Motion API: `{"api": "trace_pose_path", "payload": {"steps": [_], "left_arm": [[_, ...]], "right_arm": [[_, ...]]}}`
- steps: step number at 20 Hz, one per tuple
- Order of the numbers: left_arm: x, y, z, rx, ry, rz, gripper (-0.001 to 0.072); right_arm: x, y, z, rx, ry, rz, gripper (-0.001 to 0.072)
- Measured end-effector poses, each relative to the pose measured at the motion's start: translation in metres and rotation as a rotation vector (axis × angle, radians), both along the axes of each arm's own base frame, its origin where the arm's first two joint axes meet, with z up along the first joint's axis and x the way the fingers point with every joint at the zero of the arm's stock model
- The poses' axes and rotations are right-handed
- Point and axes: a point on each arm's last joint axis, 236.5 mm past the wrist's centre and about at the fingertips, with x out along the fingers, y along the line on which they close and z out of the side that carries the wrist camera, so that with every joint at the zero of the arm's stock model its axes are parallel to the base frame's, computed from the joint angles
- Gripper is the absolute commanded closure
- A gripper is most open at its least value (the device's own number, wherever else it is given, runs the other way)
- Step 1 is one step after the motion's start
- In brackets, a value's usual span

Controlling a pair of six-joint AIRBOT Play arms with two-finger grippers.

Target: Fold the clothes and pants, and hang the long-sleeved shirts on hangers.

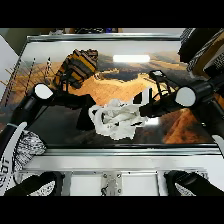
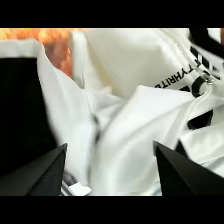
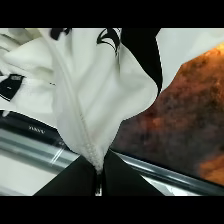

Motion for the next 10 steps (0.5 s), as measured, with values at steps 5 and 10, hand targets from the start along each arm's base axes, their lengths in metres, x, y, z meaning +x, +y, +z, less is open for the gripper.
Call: {"api": "trace_pose_path", "payload": {"steps": [5,10], "left_arm": [[-0.001,-0.018,0.024,0.056,-0.054,-0.063,0.0269],[-0.073,-0.04,-0.018,0.304,-0.08,-0.184,0.0268]], "right_arm": [[0.015,0.011,-0.032,0.006,0.066,-0.03,0.0698],[0.018,0.014,-0.039,0.01,0.078,-0.037,0.0698]]}}
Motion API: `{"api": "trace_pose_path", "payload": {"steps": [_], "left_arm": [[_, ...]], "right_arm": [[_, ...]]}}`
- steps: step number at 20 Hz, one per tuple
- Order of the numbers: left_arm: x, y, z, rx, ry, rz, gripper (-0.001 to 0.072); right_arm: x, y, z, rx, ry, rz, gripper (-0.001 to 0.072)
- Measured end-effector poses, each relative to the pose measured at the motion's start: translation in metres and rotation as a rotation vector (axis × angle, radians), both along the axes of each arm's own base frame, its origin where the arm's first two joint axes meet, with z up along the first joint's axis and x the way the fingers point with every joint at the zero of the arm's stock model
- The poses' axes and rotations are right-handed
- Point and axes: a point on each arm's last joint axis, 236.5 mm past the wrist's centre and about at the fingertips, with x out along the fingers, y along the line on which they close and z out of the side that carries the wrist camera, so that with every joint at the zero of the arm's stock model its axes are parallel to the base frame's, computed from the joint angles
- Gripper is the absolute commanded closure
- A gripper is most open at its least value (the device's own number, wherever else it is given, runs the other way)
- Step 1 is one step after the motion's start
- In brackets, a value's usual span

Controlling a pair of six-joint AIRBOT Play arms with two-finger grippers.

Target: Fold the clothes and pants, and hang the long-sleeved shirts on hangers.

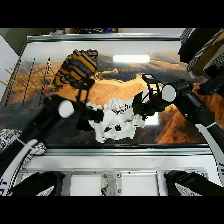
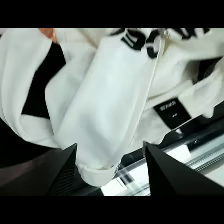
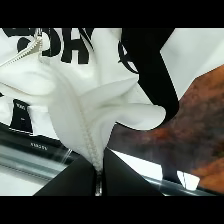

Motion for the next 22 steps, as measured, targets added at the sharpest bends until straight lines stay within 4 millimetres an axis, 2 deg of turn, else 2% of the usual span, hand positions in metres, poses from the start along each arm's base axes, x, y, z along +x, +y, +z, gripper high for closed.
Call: {"api": "trace_pose_path", "payload": {"steps": [4,7,11,14,15,16,19,22], "left_arm": [[-0.029,0.001,-0.051,0.163,0.004,-0.029,0.0267],[-0.035,0.005,-0.082,0.241,0.029,-0.038,0.0267],[-0.036,0.008,-0.106,0.289,0.057,-0.035,0.0267],[-0.036,0.007,-0.111,0.275,0.076,-0.015,0.0265],[-0.037,0.003,-0.108,0.25,0.079,-0.006,0.0221],[-0.036,-0.001,-0.102,0.219,0.072,0.004,0.0112],[-0.038,-0.01,-0.085,0.158,0.052,0.012,0.0114],[-0.045,-0.017,-0.092,0.167,0.064,-0.013,0.0114]], "right_arm": [[0.0,0.001,-0.001,0.001,0.004,-0.003,0.0698],[0.0,0.003,-0.001,0.01,0.006,-0.003,0.0698],[0.0,0.004,-0.001,0.015,0.008,-0.004,0.0698],[-0.001,0.004,-0.001,0.018,0.01,-0.004,0.0698],[-0.001,0.004,-0.001,0.018,0.009,-0.004,0.0698],[-0.001,0.004,-0.001,0.018,0.01,-0.004,0.0698],[-0.001,0.004,-0.001,0.018,0.009,-0.004,0.0698],[-0.001,0.004,-0.001,0.018,0.01,-0.004,0.0698]]}}
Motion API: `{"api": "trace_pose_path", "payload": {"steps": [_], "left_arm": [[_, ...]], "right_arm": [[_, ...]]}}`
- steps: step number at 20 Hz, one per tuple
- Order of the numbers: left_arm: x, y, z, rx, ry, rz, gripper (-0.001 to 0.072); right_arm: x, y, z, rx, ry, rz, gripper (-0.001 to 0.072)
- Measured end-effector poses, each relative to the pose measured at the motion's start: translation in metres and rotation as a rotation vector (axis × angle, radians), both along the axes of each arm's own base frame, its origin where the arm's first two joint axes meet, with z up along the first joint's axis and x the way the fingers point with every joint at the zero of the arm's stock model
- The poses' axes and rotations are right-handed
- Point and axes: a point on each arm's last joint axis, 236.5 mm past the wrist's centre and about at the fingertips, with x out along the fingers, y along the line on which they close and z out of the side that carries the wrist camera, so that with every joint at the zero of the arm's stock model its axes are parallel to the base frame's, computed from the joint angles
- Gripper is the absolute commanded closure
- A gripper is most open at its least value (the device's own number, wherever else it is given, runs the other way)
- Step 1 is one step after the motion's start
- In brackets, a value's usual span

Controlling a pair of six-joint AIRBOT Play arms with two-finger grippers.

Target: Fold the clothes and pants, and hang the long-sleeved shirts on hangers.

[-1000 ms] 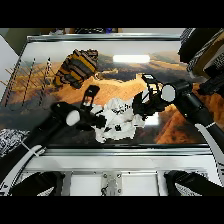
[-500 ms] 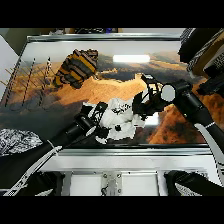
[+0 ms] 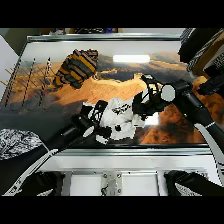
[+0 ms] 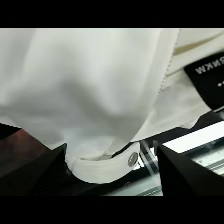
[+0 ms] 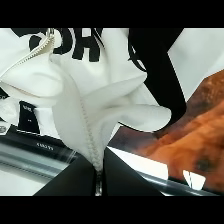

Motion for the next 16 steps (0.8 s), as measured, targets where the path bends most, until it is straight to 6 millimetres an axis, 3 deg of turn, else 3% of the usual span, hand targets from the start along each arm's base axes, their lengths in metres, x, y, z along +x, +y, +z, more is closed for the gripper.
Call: {"api": "trace_pose_path", "payload": {"steps": [5,6,8,10,14,16], "left_arm": [[-0.005,0.016,-0.038,0.139,0.047,-0.028,0.0116],[-0.005,0.021,-0.041,0.157,0.057,-0.021,0.0143],[-0.004,0.029,-0.044,0.181,0.065,-0.007,0.0377],[-0.001,0.034,-0.04,0.186,0.064,0.008,0.0664],[0.008,0.041,-0.018,0.153,0.025,0.038,0.0689],[0.015,0.045,0.006,0.125,-0.013,0.043,0.0689]], "right_arm": [[0.0,0.0,0.0,0.0,0.0,0.0,0.0698],[0.0,0.0,0.0,0.0,0.0,0.0,0.0698],[0.0,0.0,0.0,0.0,0.0,0.0,0.0698],[0.0,0.0,0.0,0.0,0.0,0.0,0.0698],[-0.001,0.0,0.0,-0.001,0.002,0.002,0.0698],[-0.003,-0.002,0.003,-0.01,0.009,0.024,0.0698]]}}
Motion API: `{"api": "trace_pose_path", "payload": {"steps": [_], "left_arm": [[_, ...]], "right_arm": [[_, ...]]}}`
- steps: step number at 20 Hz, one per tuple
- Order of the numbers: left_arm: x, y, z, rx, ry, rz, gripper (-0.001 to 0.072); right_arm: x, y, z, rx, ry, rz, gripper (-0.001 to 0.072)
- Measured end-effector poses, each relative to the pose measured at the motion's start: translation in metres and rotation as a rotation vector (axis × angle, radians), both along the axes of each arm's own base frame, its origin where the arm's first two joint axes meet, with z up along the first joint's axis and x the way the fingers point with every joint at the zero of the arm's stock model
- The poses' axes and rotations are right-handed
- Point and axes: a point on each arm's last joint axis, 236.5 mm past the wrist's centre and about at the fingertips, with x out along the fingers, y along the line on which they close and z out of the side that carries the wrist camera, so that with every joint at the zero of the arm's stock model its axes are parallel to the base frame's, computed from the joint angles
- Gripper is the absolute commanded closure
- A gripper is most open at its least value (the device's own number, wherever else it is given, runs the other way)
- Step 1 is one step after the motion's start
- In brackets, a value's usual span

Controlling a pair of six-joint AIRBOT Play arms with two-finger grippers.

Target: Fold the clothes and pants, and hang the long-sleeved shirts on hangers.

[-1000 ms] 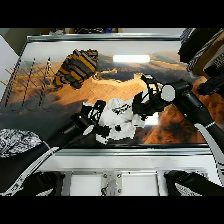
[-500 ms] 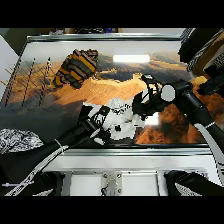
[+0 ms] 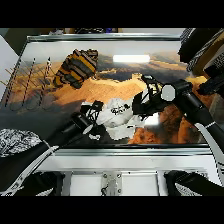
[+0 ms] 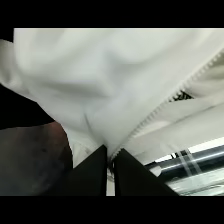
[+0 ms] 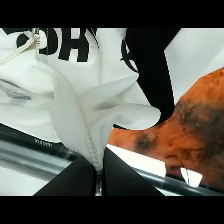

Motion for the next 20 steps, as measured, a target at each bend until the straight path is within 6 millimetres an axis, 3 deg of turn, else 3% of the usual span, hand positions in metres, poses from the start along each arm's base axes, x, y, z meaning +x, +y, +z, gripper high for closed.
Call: {"api": "trace_pose_path", "payload": {"steps": [2,5,8,10,11,13,15,17,20], "left_arm": [[0.009,-0.001,0.039,-0.045,-0.059,-0.007,0.0689],[0.014,-0.015,0.132,-0.193,-0.191,-0.038,0.0689],[-0.013,-0.037,0.219,-0.394,-0.271,-0.1,0.069],[-0.041,-0.041,0.256,-0.477,-0.28,-0.15,0.069],[-0.053,-0.042,0.264,-0.5,-0.27,-0.163,0.069],[-0.064,-0.042,0.264,-0.505,-0.241,-0.171,0.069],[-0.065,-0.044,0.239,-0.469,-0.181,-0.162,0.0689],[-0.051,-0.048,0.201,-0.421,-0.121,-0.126,0.0689],[-0.016,-0.056,0.142,-0.393,-0.048,-0.049,0.0689]], "right_arm": [[-0.003,-0.004,0.017,-0.011,0.003,0.042,0.0698],[-0.009,-0.011,0.074,-0.02,-0.037,0.116,0.0698],[-0.02,-0.021,0.143,-0.018,-0.14,0.153,0.0699],[-0.031,-0.032,0.179,-0.019,-0.218,0.15,0.07],[-0.033,-0.04,0.189,-0.035,-0.243,0.133,0.0699],[-0.033,-0.055,0.194,-0.068,-0.256,0.091,0.07],[-0.028,-0.066,0.177,-0.099,-0.202,0.066,0.0699],[-0.014,-0.076,0.14,-0.145,-0.108,0.059,0.0698],[0.029,-0.082,0.076,-0.175,-0.031,0.03,0.0695]]}}
